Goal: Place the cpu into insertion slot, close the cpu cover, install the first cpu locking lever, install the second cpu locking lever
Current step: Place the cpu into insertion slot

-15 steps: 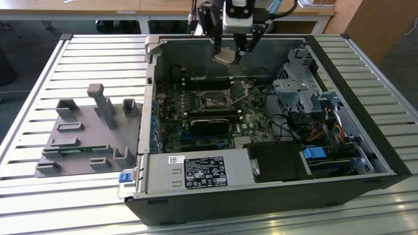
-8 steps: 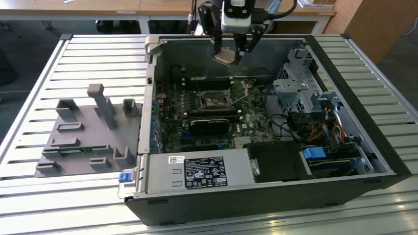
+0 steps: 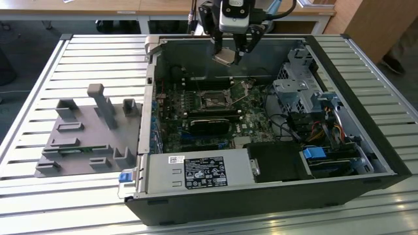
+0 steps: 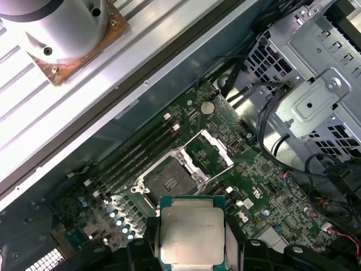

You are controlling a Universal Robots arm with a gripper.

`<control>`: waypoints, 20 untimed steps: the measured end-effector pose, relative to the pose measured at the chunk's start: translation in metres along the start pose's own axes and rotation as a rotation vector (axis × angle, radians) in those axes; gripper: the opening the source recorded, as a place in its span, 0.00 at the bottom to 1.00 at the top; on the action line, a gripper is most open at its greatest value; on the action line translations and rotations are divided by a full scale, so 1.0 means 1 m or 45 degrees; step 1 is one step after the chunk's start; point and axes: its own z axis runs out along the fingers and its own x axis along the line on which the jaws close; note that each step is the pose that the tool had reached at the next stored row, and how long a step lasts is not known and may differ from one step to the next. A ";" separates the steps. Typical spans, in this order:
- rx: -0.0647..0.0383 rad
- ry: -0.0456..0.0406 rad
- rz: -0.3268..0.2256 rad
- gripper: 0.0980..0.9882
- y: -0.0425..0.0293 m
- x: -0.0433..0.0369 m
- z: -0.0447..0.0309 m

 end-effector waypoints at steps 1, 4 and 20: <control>0.000 -0.001 0.009 0.50 0.0000 0.0000 0.0000; -0.001 -0.003 0.035 0.50 0.0000 0.0000 0.0000; -0.003 -0.015 0.176 0.50 -0.0001 0.0001 0.0008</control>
